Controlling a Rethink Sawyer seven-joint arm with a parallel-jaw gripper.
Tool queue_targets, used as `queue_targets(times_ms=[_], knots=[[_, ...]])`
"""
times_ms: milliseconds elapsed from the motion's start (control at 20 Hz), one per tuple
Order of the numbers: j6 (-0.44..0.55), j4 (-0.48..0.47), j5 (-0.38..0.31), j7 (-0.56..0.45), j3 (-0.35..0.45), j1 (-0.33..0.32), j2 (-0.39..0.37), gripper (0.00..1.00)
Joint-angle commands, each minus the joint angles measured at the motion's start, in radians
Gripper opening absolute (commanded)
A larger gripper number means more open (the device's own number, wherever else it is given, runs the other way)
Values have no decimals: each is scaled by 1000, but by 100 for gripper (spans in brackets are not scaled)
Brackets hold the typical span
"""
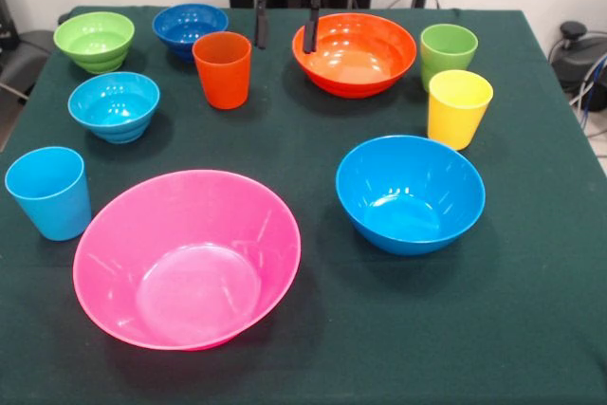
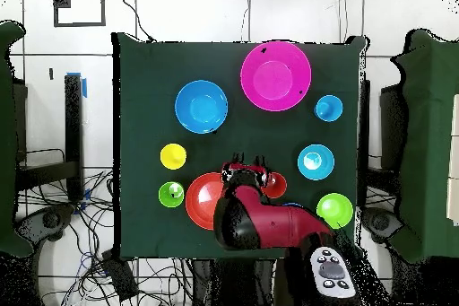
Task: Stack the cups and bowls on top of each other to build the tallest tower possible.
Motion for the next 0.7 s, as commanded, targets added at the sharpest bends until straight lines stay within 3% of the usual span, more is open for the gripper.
queue_targets(times_ms=[50,200,500,700], knots=[[618,-15,111,-35,178,-148,5,100],[546,35,87,-8,178,-163,20,100],[450,224,85,112,205,-187,-39,100],[382,249,58,136,180,-171,-19,100]])
